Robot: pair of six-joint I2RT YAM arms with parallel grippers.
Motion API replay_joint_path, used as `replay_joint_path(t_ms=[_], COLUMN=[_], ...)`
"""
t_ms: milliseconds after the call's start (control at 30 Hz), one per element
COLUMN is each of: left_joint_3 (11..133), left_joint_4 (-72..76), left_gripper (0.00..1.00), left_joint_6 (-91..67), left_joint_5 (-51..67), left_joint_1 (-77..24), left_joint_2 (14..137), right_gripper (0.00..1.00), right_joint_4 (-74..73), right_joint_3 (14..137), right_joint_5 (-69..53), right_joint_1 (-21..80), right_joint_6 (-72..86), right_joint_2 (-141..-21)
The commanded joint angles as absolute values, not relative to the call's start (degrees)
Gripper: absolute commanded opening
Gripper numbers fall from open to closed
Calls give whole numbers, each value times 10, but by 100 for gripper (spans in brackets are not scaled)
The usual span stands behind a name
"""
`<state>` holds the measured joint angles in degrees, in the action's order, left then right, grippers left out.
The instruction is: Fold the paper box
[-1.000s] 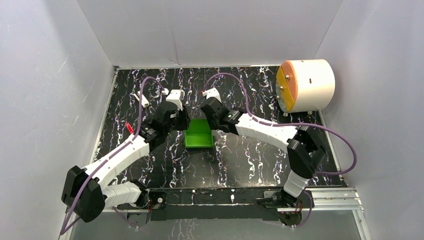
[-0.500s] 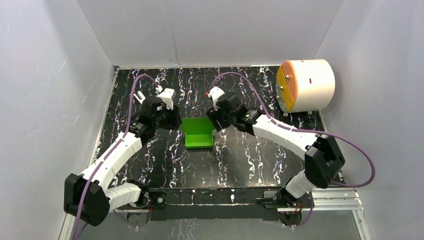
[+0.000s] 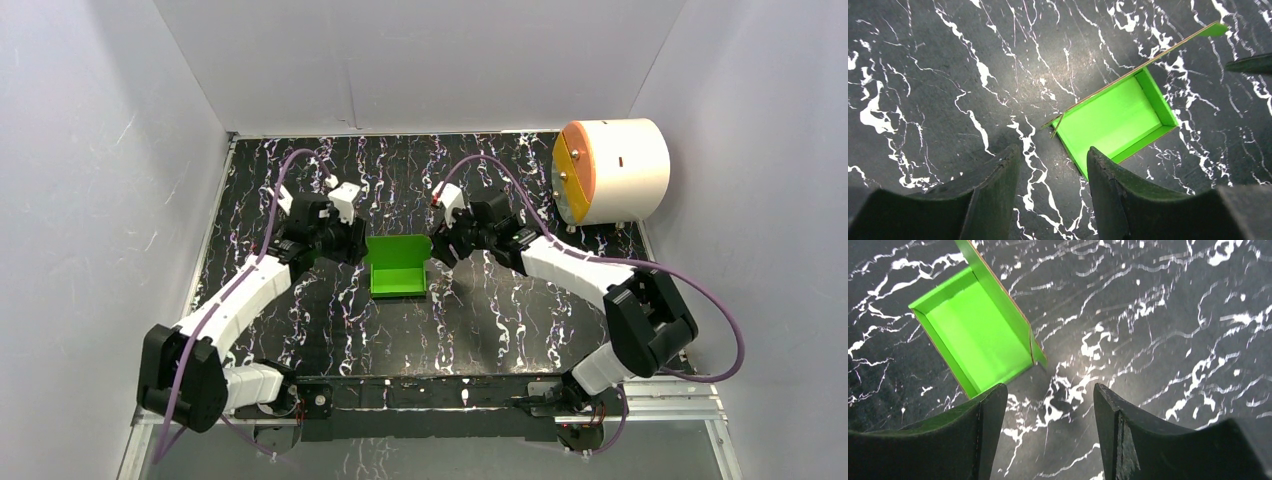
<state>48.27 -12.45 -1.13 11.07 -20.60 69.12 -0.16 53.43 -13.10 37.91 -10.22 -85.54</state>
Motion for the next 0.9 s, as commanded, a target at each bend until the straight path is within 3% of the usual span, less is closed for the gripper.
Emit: replay_joint_path(t_ms=[0, 167, 433, 667, 867], left_joint_3=[501, 502, 524, 551, 554], left_joint_4=[-128, -115, -119, -141, -150], left_gripper=[50, 50, 48, 41, 31], left_joint_6=[26, 38, 55, 70, 79], left_joint_5=[136, 168, 210, 237, 250], left_joint_1=[-196, -185, -178, -176, -176], left_joint_2=[721, 740, 783, 827, 831], right_gripper=[70, 64, 47, 41, 30], right_joint_4=[102, 115, 105, 97, 72], right_joint_3=[527, 547, 572, 591, 611], right_joint_5=[-198, -239, -269, -284, -291], right_joint_1=[369, 361, 358, 357, 357], right_joint_6=[-135, -148, -166, -174, -187], right_joint_2=[-880, -919, -960, -977, -987])
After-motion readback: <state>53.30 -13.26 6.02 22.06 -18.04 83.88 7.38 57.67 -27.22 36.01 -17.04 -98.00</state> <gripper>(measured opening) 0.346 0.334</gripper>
